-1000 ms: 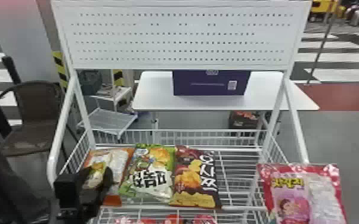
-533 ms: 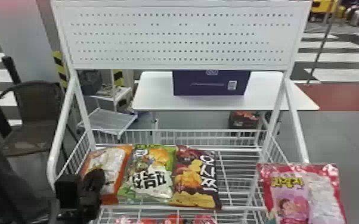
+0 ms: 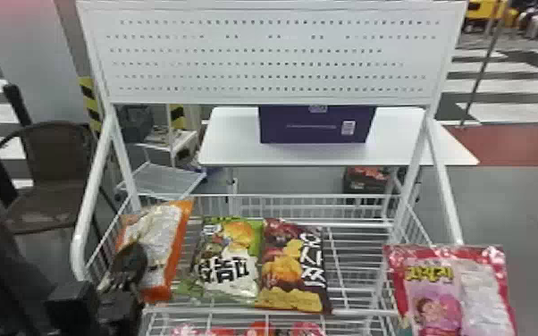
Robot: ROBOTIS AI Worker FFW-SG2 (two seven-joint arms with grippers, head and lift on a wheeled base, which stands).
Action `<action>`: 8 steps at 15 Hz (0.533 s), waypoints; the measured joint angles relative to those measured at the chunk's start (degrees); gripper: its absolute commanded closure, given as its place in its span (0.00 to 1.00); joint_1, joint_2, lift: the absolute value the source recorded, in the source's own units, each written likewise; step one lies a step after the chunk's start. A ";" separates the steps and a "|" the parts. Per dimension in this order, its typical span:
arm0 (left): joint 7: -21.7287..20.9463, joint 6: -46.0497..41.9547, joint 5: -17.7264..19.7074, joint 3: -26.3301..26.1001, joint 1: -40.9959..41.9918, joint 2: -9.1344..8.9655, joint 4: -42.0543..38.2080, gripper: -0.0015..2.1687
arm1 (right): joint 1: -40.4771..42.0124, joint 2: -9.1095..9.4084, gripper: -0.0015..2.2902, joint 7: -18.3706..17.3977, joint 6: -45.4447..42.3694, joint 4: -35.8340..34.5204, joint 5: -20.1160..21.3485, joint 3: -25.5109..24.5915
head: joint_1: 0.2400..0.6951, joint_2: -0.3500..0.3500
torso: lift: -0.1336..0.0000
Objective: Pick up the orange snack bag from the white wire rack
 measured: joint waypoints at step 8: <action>1.94 -12.38 -1.65 2.64 24.63 0.85 -17.14 0.80 | -0.03 -0.01 0.98 0.05 0.00 0.17 0.17 0.55 | 0.57 0.50 | 1.00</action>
